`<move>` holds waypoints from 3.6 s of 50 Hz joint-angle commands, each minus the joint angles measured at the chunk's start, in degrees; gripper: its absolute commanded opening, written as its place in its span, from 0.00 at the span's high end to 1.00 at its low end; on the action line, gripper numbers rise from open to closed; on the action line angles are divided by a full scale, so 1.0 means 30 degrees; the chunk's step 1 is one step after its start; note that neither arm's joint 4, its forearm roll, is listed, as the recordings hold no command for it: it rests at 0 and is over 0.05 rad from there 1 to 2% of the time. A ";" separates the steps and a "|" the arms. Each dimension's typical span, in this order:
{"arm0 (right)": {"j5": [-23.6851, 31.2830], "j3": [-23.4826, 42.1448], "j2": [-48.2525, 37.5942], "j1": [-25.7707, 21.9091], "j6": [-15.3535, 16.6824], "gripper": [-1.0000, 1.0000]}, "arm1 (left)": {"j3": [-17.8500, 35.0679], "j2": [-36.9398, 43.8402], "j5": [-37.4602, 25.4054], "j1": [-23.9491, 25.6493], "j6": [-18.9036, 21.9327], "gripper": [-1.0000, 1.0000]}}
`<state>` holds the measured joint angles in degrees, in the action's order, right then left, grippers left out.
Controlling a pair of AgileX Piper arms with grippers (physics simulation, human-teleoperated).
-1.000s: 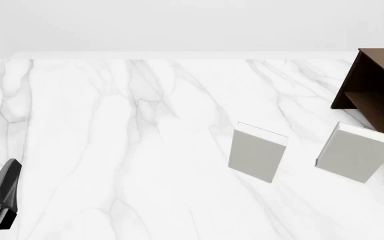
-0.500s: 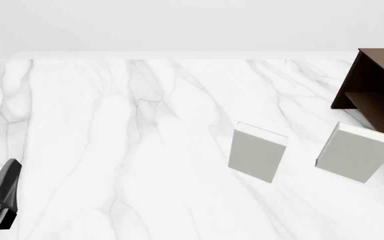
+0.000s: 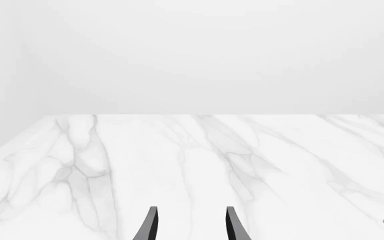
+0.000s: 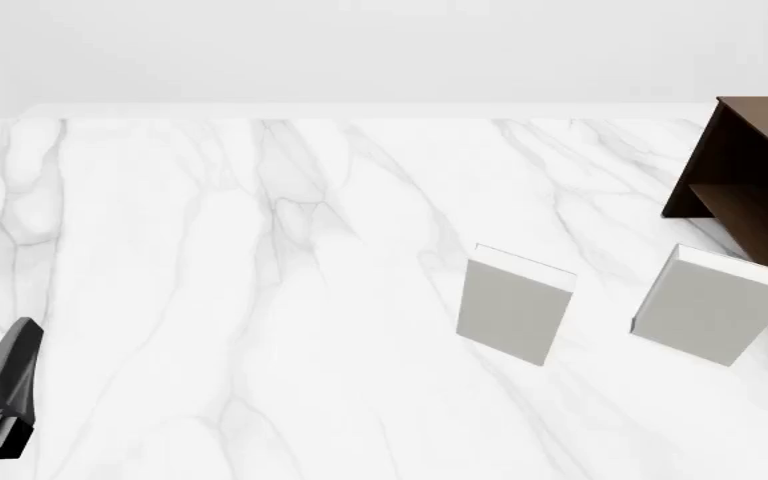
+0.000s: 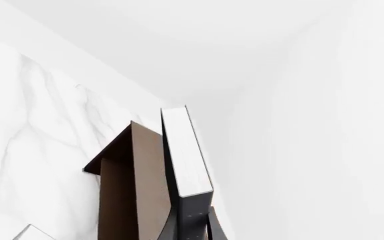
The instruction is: Pick up the book on the left and place it on top of the shelf.
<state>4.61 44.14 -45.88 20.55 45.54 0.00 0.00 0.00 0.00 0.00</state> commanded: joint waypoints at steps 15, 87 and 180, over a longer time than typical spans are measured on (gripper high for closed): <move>-0.1747 0.0004 -0.1766 0.1417 0.0381 1.00 | 0.0000 0.0000 0.0000 0.0000 0.0000 0.00; -0.4134 0.1607 -0.5505 0.4048 0.1797 1.00 | 0.0000 0.0000 0.0000 0.0000 0.0000 0.00; -0.7111 0.3190 -1.1353 0.4255 0.2682 1.00 | 0.0000 0.0000 0.0000 0.0000 0.0000 0.00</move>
<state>-15.32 53.19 -79.06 33.30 54.18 0.00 0.00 0.00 0.00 0.00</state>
